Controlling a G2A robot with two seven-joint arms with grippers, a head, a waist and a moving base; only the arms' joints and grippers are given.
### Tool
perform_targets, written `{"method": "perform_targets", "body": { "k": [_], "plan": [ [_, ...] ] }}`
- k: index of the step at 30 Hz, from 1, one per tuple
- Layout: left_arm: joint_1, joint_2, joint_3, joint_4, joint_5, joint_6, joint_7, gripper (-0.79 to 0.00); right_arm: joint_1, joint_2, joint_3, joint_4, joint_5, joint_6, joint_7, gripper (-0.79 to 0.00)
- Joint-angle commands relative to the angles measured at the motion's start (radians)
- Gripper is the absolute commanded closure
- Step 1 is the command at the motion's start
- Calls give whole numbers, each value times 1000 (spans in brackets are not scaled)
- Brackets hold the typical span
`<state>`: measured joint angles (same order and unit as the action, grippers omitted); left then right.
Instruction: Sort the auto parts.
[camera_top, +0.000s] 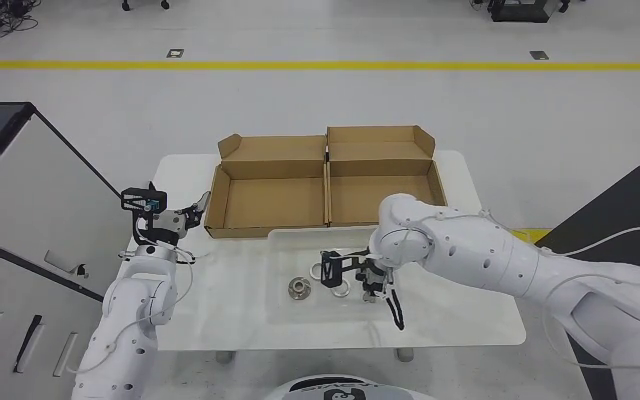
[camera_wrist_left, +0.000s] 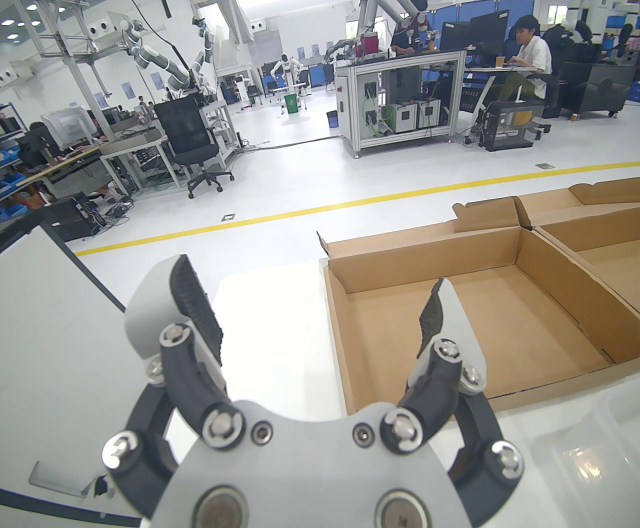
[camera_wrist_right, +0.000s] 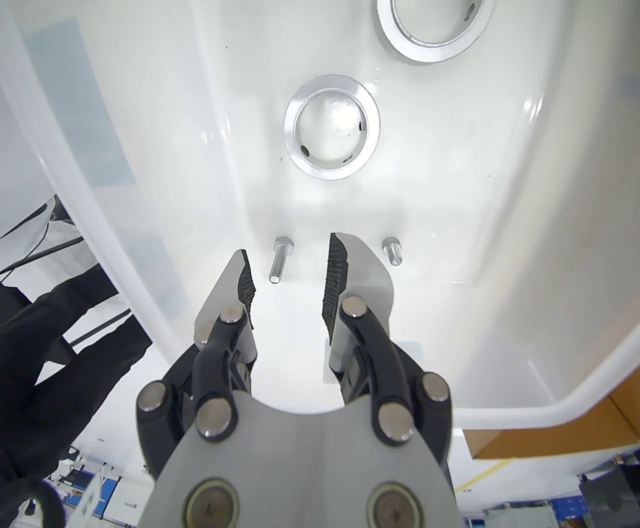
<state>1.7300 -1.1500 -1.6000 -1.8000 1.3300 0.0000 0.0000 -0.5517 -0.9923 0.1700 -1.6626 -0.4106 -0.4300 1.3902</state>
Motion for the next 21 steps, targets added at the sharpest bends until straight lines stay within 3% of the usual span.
{"method": "perform_targets", "body": {
  "k": [1, 21],
  "plan": [
    [0, 0, 0, 0, 0, 0, 0, -785, -1, 5, 0, -4, 2, 3, 3, -317],
    [0, 0, 0, 0, 0, 0, 0, -785, -38, 7, 0, 4, -19, 6, 6, -289]
  ]
}}
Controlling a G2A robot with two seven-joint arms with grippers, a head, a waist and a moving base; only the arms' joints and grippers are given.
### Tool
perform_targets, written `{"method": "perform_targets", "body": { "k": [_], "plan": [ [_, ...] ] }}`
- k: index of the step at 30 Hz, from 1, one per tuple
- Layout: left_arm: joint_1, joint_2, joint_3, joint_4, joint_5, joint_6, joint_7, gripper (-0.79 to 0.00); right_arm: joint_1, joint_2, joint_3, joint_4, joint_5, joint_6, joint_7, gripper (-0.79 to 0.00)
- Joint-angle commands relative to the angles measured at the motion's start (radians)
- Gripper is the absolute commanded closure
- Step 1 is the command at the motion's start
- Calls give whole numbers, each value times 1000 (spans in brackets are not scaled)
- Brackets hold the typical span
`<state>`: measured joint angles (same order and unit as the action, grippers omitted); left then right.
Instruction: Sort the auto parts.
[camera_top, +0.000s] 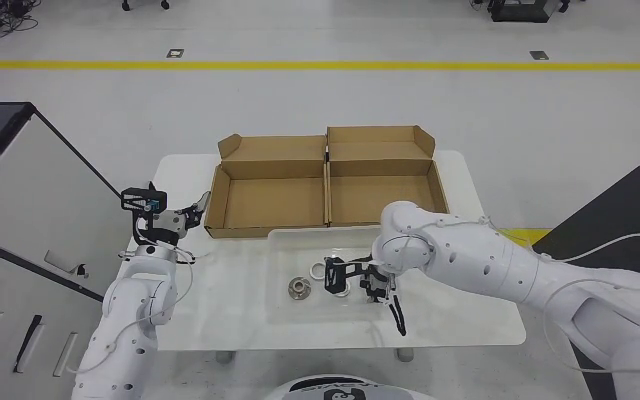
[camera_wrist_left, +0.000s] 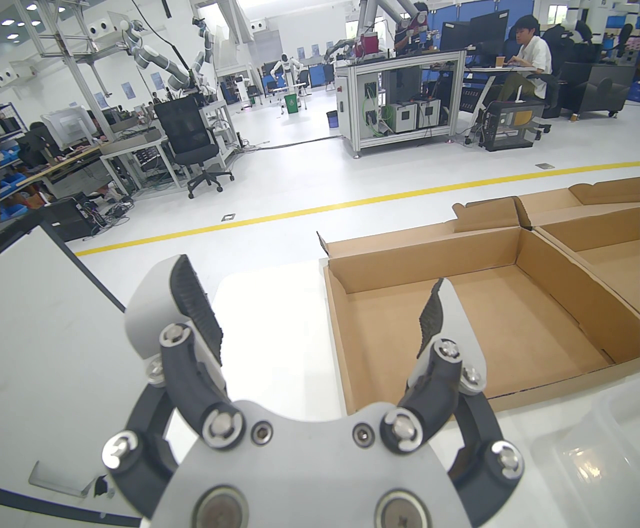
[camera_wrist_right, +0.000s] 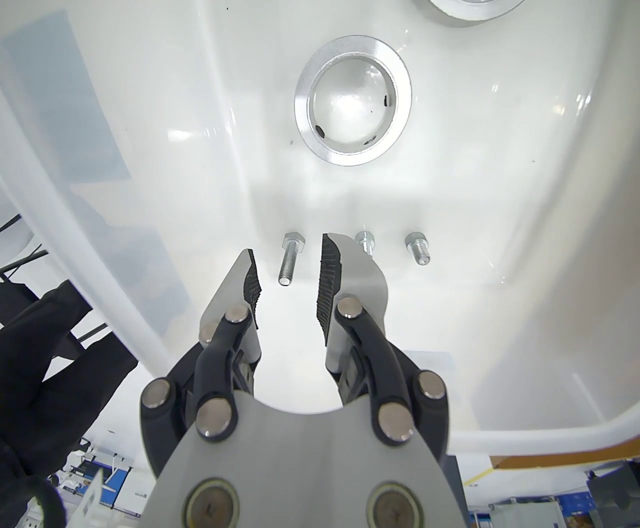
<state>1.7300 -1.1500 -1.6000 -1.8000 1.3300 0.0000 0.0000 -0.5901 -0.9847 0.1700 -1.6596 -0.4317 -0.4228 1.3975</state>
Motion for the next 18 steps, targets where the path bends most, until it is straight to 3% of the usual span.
{"method": "perform_targets", "body": {
  "k": [1, 18],
  "plan": [
    [0, 0, 0, 0, 0, 0, 0, -785, 0, -1, 0, 2, 2, -1, -1, -289],
    [0, 0, 0, 0, 0, 0, 0, -785, -15, -7, 0, -3, -24, 18, 18, -219]
  ]
}}
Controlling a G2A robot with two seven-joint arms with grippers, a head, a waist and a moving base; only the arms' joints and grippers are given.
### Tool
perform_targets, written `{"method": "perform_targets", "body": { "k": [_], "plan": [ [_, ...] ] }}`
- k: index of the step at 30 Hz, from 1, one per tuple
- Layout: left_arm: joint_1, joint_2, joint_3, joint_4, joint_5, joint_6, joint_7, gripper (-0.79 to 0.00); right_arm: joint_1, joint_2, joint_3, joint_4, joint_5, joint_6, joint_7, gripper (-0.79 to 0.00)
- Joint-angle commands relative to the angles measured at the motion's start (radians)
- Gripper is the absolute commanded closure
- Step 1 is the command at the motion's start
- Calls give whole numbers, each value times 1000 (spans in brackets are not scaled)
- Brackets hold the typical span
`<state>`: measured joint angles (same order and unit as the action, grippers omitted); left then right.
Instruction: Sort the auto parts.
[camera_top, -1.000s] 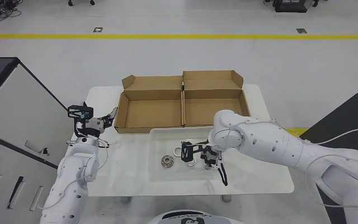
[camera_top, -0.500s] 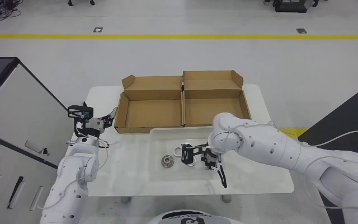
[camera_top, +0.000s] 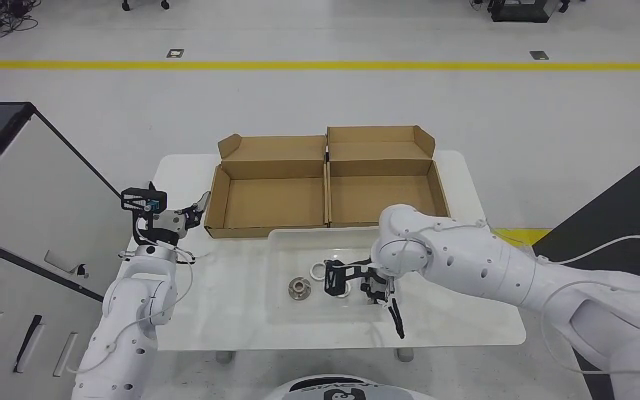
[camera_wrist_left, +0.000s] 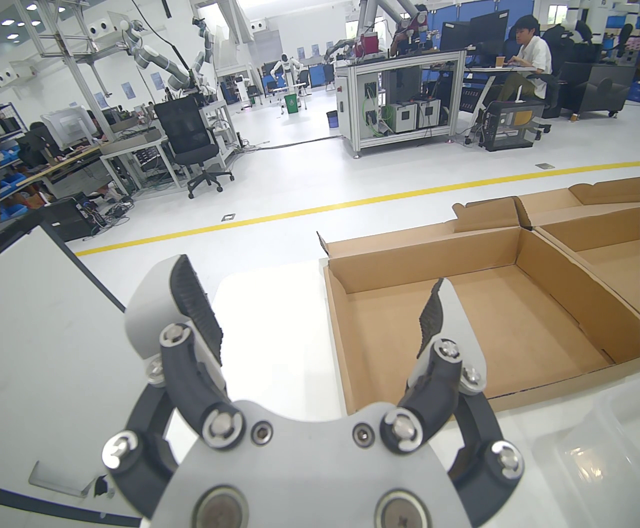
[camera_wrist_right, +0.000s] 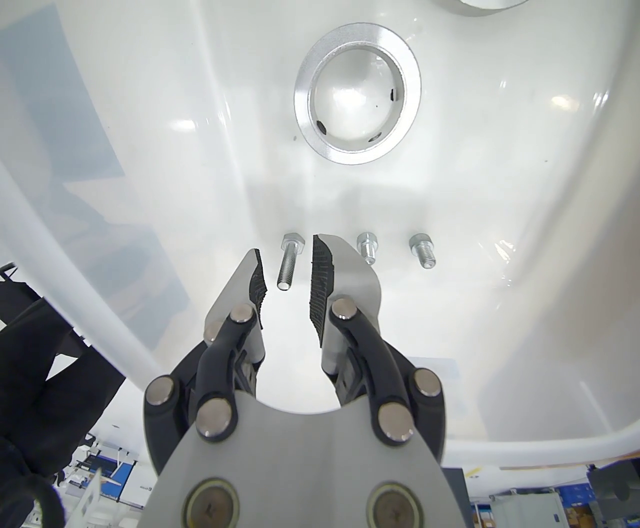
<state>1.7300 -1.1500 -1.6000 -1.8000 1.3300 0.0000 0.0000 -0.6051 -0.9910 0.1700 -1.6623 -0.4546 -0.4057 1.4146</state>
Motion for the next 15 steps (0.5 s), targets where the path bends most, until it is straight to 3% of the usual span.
{"method": "perform_targets", "body": {
  "k": [1, 2, 4, 5, 15],
  "plan": [
    [0, 0, 0, 0, 0, 0, 0, -785, 0, 0, 0, -1, -3, 3, 3, -206],
    [0, 0, 0, 0, 0, 0, 0, -785, -1, -1, 0, -1, -4, 3, 3, -188],
    [0, 0, 0, 0, 0, 0, 0, -785, -1, -1, 0, -3, -10, 7, 7, -37],
    [0, 0, 0, 0, 0, 0, 0, -785, -2, -1, 0, -4, -13, 8, 8, 0],
    [0, 0, 0, 0, 0, 0, 0, -785, 16, 6, 0, -24, -7, 20, 20, 0]
  ]
}}
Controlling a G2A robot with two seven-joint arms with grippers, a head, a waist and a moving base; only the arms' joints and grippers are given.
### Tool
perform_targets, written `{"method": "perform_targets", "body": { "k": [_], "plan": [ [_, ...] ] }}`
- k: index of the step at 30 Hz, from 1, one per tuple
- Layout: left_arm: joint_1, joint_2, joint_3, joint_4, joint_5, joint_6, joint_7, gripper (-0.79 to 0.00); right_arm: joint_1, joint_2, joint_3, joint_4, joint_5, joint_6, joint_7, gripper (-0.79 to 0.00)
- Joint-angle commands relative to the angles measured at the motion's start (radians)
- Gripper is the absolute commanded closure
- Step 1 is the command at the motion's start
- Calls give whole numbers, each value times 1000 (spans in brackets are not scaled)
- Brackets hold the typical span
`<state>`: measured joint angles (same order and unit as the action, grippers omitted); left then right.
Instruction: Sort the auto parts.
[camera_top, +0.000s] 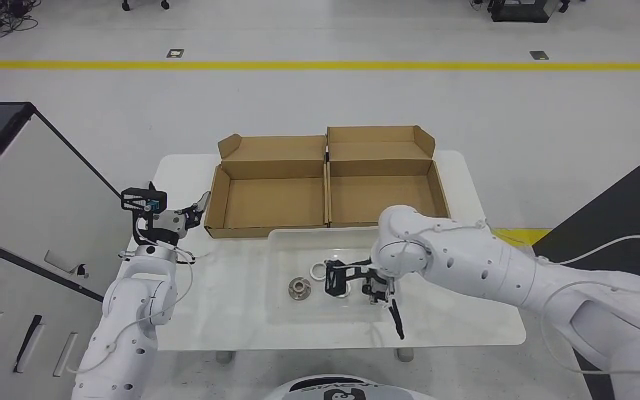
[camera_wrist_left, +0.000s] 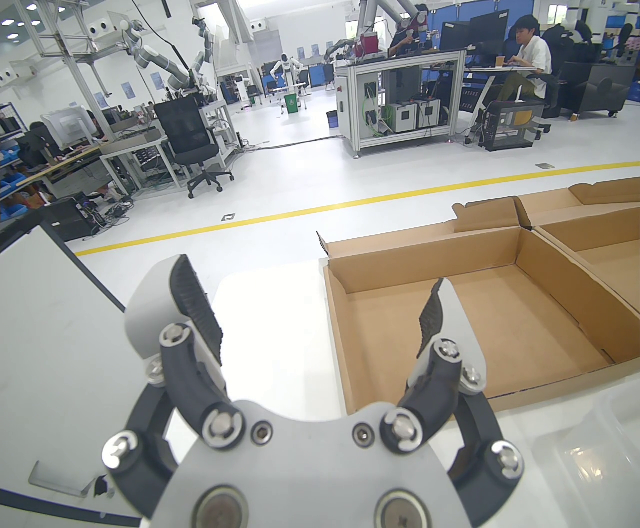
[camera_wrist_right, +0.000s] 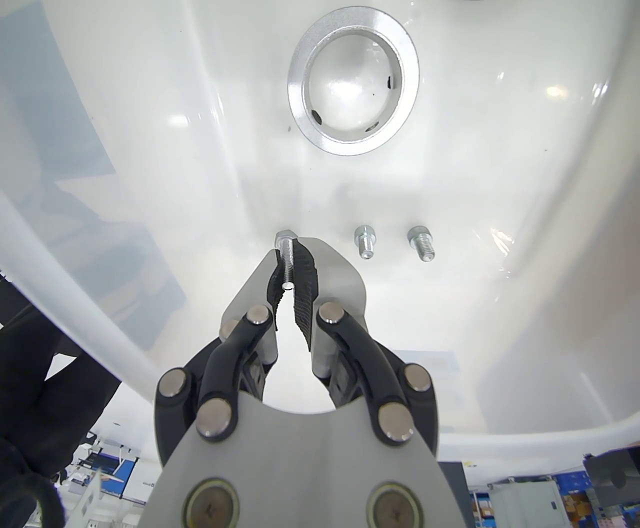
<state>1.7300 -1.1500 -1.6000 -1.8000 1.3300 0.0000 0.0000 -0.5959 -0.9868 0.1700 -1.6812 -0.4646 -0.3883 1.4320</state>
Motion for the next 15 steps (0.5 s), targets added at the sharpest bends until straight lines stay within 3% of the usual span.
{"method": "perform_targets", "body": {
  "k": [1, 10, 15],
  "plan": [
    [0, 0, 0, 0, 0, 0, 0, -785, 14, 5, 0, -12, 7, 5, 5, 0],
    [0, 0, 0, 0, 0, 0, 0, -785, 100, 43, 17, -74, 61, 5, 4, 0],
    [0, 0, 0, 0, 0, 0, 0, -785, 97, 74, 83, -100, 79, -5, -62, 0]
  ]
}}
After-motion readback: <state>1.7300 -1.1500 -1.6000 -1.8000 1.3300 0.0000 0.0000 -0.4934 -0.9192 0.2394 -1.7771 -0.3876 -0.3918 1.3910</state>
